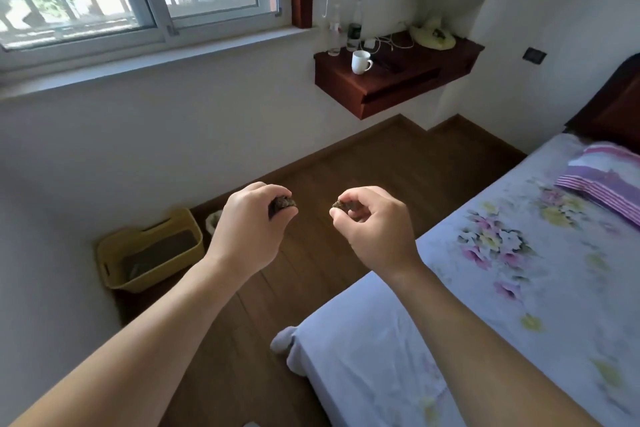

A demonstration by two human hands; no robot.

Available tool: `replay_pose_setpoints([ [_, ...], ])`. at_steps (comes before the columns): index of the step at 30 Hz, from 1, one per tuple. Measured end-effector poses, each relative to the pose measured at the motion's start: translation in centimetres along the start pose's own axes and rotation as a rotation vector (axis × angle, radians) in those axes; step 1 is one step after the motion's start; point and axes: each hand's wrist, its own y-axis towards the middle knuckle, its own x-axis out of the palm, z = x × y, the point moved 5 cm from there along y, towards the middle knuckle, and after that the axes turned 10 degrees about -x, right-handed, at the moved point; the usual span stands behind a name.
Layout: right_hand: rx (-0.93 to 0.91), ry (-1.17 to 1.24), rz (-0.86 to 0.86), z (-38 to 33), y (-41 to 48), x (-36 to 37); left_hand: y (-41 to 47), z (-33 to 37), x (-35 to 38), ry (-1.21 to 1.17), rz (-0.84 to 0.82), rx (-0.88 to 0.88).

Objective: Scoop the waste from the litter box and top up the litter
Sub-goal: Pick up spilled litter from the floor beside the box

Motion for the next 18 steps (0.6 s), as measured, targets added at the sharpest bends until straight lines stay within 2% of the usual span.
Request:
replay_pose_setpoints([
  [9,0.023,0.021,-0.039,2.6,-7.1,-9.4,-9.4,7.5,3.2,0.018,-0.004,-0.048],
  [18,0.082,-0.054,-0.025,0.9,-17.2,-15.1,-18.9,9.2,3.6,-0.013,-0.015,-0.023],
])
